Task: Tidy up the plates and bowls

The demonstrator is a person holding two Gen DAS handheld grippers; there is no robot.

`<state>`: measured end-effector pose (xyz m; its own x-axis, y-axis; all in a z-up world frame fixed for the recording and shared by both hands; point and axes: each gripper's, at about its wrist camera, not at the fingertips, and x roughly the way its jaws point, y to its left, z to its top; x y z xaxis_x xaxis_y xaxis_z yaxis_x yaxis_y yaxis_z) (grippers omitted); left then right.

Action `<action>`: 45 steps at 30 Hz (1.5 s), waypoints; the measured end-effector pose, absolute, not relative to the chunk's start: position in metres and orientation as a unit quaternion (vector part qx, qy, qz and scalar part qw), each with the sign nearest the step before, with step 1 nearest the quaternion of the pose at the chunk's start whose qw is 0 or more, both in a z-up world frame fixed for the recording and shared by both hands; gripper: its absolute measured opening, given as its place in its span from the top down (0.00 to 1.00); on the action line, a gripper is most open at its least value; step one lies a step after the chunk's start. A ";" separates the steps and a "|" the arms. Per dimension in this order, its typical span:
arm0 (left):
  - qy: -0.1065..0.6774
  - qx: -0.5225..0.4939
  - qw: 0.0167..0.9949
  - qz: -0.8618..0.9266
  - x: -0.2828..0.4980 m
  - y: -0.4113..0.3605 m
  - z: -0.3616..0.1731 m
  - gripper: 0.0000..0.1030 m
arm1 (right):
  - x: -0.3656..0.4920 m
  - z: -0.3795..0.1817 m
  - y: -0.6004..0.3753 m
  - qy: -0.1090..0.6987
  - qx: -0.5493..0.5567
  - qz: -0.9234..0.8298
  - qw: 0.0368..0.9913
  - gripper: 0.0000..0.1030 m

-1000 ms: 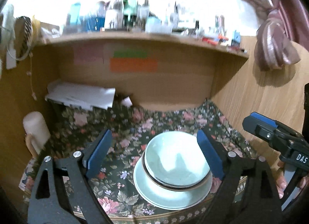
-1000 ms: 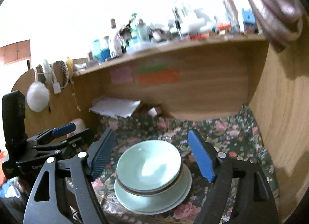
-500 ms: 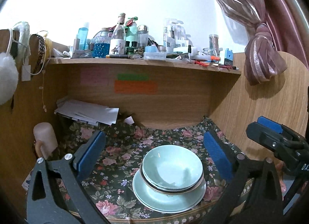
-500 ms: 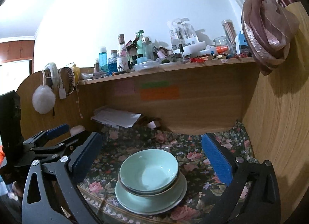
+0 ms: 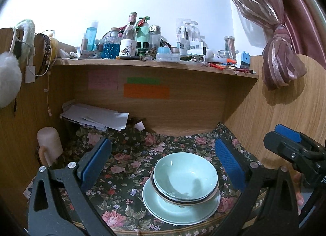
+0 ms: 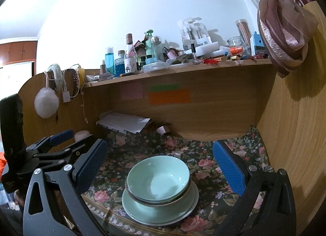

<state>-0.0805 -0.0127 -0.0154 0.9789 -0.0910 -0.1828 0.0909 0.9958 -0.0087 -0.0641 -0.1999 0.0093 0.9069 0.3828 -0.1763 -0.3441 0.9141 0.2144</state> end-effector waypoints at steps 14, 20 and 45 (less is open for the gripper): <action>0.101 0.000 0.994 -0.043 -0.072 -0.013 -0.019 0.00 | -0.057 0.005 -0.200 0.117 0.093 0.189 0.971 0.00; 0.107 0.000 0.993 -0.046 -0.069 -0.013 -0.021 0.00 | -0.057 0.006 -0.200 0.117 0.093 0.188 0.971 0.00; 0.109 0.000 0.993 -0.049 -0.066 -0.014 -0.020 0.00 | -0.053 0.005 -0.200 0.115 0.092 0.194 0.970 0.00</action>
